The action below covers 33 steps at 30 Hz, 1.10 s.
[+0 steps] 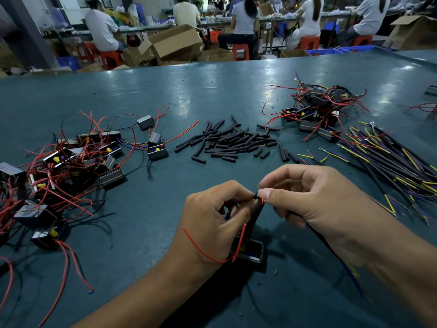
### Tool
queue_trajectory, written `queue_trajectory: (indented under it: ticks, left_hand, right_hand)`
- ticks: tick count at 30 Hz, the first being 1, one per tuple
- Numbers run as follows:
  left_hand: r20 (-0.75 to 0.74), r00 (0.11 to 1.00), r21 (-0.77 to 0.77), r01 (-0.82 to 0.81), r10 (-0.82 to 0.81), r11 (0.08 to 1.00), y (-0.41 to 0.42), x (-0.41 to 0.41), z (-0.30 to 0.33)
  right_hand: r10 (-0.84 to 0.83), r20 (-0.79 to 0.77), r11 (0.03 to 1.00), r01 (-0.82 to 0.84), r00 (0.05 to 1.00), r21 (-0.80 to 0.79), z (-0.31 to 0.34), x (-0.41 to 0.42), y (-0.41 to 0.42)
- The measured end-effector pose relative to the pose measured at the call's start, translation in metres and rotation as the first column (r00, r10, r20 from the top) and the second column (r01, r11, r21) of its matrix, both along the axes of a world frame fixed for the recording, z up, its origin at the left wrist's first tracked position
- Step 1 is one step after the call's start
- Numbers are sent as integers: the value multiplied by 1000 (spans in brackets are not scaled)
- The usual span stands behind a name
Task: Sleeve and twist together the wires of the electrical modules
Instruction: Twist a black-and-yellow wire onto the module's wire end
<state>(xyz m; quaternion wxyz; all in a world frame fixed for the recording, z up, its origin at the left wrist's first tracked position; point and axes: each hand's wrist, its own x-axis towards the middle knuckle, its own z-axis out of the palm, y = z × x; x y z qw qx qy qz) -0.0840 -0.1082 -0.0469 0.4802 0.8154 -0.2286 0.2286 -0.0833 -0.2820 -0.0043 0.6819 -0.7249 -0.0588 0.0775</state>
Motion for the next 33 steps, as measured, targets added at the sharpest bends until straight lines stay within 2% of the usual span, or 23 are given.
queue_trajectory:
  ticks: [22,33]
  left_hand:
    - [-130,991,-115,28,-43,993,0,-2,-2]
    - [-98,994,-113,38,-49,993,1,-1,-3]
  right_hand:
    - [12,29,1000,-11,1000,-22,-7,0,-1]
    - [-3,72,1000,4,997,-27,-11,0,-1]
